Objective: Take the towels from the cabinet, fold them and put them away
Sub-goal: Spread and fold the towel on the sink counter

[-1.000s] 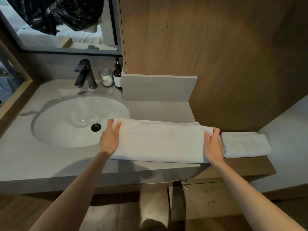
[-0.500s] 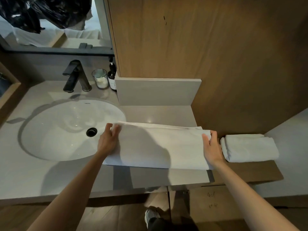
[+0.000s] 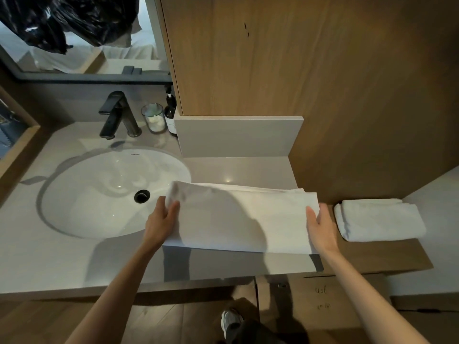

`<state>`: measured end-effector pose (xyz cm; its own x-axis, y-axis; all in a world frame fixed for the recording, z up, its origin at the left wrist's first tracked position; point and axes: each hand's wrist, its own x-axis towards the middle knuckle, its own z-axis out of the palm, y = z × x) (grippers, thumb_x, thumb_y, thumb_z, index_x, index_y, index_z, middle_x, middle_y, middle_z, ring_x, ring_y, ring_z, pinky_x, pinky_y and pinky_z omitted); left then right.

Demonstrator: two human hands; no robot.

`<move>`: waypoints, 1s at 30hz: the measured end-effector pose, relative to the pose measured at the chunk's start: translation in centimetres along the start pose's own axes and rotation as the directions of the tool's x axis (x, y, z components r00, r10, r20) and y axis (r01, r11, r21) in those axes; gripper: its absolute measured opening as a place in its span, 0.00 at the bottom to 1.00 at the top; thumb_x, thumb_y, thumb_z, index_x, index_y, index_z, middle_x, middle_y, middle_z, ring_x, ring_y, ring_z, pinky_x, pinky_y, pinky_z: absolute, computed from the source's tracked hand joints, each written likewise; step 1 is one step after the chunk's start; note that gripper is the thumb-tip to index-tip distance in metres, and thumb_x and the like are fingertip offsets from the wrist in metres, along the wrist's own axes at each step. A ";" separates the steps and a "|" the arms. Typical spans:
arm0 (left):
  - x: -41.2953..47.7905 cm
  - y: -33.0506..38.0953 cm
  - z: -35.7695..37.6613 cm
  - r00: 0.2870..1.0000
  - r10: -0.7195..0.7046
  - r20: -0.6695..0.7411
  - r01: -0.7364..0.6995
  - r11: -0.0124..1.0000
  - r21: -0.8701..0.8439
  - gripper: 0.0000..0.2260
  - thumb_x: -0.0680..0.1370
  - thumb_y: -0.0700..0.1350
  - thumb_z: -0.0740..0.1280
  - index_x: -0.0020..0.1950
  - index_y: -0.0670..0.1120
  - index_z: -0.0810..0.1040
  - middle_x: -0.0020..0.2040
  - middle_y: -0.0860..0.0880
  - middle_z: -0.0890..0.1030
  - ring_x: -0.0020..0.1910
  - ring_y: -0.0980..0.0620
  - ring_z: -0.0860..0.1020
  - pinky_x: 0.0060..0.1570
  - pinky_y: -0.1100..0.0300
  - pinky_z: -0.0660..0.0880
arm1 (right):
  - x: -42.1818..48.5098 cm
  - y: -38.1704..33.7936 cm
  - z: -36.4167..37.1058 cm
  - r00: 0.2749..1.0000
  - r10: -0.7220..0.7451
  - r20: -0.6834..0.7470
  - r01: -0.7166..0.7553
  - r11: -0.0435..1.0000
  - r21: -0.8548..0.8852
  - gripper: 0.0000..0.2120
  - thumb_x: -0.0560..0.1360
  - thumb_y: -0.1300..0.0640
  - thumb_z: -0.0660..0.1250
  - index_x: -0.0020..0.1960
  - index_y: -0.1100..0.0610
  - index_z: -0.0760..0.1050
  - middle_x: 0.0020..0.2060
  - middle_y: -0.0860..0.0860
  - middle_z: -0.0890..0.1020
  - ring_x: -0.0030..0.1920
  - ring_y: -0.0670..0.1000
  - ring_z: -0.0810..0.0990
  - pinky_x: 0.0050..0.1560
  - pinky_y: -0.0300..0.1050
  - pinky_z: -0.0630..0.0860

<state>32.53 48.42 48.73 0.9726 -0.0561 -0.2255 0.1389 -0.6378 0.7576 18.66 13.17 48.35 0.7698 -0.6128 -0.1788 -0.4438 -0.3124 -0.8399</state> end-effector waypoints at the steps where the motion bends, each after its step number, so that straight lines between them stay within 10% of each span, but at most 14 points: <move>1: -0.2 0.1 -0.1 1.000 0.014 -0.016 -0.014 1.000 0.017 0.14 0.82 0.56 0.57 0.53 0.45 0.66 0.45 0.43 0.77 0.44 0.40 0.75 0.44 0.48 0.70 | -0.1 -0.5 0.0 0.999 -0.047 -0.019 0.046 0.999 -0.024 0.12 0.82 0.48 0.55 0.60 0.54 0.66 0.45 0.47 0.77 0.45 0.49 0.78 0.44 0.47 0.76; 16: 0.6 0.3 0.3 1.000 0.011 -0.029 -0.008 0.994 0.105 0.11 0.83 0.52 0.55 0.49 0.44 0.63 0.39 0.45 0.73 0.40 0.42 0.72 0.39 0.50 0.64 | 1.4 -1.3 0.0 0.999 0.048 0.002 -0.044 0.935 -0.351 0.15 0.84 0.48 0.45 0.55 0.57 0.65 0.42 0.56 0.77 0.39 0.51 0.74 0.40 0.47 0.69; 22: 0.8 0.5 0.8 0.986 -0.142 -0.084 0.150 0.985 0.091 0.16 0.83 0.54 0.52 0.53 0.40 0.63 0.46 0.39 0.74 0.43 0.41 0.71 0.43 0.50 0.65 | 2.5 -2.0 -0.3 0.974 0.220 0.048 -0.174 0.871 -0.459 0.22 0.83 0.44 0.44 0.70 0.56 0.61 0.58 0.58 0.76 0.58 0.61 0.76 0.57 0.54 0.72; 27: -0.8 1.8 1.3 0.952 -0.184 -0.246 0.184 0.983 -0.024 0.12 0.83 0.46 0.53 0.60 0.39 0.65 0.60 0.36 0.74 0.56 0.35 0.73 0.49 0.48 0.67 | 0.9 -2.2 0.4 0.961 -0.213 -0.174 0.051 0.759 -0.649 0.22 0.79 0.52 0.61 0.70 0.56 0.63 0.64 0.59 0.72 0.60 0.60 0.73 0.55 0.54 0.74; 30: -1.4 2.2 2.9 0.887 0.199 -0.417 -0.071 0.950 0.304 0.15 0.77 0.33 0.58 0.64 0.39 0.70 0.67 0.38 0.70 0.64 0.36 0.70 0.60 0.43 0.69 | -1.0 -3.4 3.1 0.891 -0.454 0.010 0.329 0.630 -0.704 0.21 0.78 0.56 0.63 0.70 0.58 0.67 0.70 0.58 0.68 0.69 0.60 0.67 0.69 0.55 0.66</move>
<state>30.90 44.84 48.98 0.9679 0.1433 0.2064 0.0065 -0.8353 0.5497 20.86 17.12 49.80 0.8920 -0.3964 0.2172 -0.3488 -0.9093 -0.2272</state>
